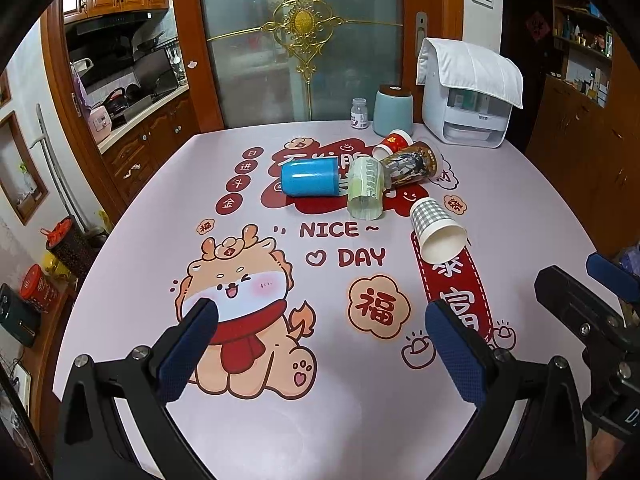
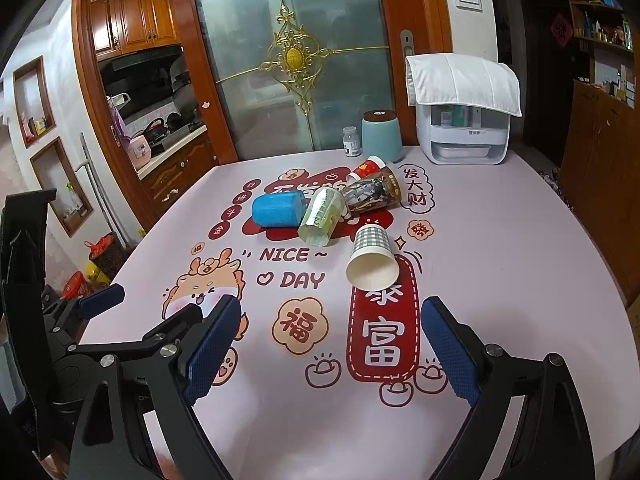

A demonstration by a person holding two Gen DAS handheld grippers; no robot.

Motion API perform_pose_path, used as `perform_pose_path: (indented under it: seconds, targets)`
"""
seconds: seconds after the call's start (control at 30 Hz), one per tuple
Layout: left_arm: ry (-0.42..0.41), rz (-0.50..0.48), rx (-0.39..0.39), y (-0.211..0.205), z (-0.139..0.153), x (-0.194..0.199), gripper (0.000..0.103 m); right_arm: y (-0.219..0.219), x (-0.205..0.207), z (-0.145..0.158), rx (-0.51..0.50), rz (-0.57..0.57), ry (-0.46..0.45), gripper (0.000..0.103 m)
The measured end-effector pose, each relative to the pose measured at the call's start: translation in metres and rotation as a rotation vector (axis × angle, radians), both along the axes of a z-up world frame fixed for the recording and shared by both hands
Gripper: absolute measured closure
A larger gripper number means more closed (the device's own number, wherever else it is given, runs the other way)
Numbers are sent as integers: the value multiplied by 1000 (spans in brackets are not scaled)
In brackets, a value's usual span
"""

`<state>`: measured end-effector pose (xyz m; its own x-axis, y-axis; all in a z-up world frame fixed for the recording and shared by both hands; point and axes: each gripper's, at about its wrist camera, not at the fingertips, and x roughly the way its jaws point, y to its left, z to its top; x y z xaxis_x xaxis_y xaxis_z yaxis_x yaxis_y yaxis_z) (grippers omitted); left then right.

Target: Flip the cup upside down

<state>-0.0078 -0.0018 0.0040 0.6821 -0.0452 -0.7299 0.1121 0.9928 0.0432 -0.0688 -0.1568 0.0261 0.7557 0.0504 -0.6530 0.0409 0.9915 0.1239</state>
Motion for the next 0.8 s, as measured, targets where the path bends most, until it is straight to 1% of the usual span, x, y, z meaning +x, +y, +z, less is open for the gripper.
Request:
perform_pose_path:
  seconds: [0.8]
  targets:
    - [-1, -2, 1, -1, 2, -2, 1, 4, 1, 4, -6, 4, -7, 10]
